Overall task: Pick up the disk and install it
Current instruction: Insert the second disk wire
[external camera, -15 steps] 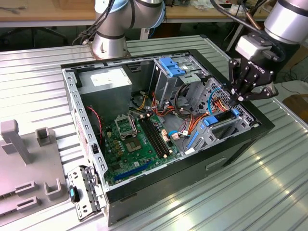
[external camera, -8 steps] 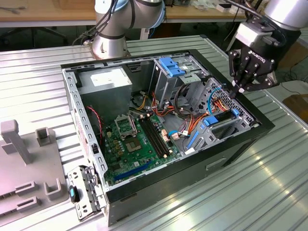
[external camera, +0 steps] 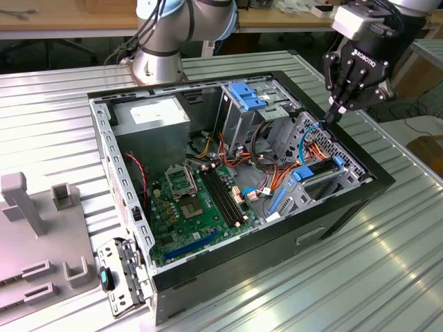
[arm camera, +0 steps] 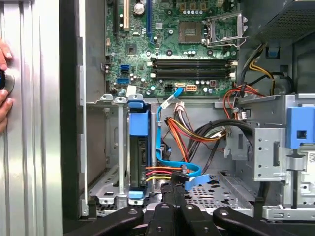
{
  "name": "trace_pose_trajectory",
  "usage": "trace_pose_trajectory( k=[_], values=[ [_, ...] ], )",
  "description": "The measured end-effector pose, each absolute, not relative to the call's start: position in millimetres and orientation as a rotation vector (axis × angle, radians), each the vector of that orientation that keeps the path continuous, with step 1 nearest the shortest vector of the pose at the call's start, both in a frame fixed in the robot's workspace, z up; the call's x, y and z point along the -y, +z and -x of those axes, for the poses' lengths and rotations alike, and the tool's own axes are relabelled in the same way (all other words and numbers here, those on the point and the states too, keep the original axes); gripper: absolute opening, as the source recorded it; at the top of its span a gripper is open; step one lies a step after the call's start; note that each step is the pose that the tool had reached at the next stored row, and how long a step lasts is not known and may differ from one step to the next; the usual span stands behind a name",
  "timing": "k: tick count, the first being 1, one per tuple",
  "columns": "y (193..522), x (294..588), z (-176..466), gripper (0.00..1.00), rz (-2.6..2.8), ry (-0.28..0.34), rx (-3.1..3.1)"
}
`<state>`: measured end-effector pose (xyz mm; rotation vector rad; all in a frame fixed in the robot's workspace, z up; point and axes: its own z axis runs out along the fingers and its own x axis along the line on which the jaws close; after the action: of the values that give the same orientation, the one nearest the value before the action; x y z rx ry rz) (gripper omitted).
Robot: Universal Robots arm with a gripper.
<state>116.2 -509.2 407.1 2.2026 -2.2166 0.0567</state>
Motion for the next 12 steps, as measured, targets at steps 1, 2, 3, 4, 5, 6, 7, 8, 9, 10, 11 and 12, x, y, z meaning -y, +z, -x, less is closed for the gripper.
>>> trace_pose_trajectory(
  k=[1,2,3,4,5,6,7,8,9,10,11,12],
  values=[
    [407,501,-116,0.11,-2.202,0.058,2.216],
    [407,496,-116,0.11,-2.198,0.066,2.210],
    [407,495,-115,0.11,-2.190,0.083,2.201],
    [407,493,-115,0.11,-2.181,0.102,2.192],
    [407,489,-115,0.11,-2.163,0.141,2.172],
    [407,486,-115,0.11,-2.151,0.165,2.159],
    [406,484,-115,0.11,-2.141,0.184,2.149],
    [404,481,-114,0.17,-2.135,0.197,2.142],
    [403,479,-114,0.24,-2.133,0.200,2.140],
    [402,477,-114,0.30,-2.132,0.202,2.139],
    [400,475,-114,0.36,-2.129,0.207,2.136],
    [398,472,-114,0.42,-2.126,0.213,2.133]
  ],
)
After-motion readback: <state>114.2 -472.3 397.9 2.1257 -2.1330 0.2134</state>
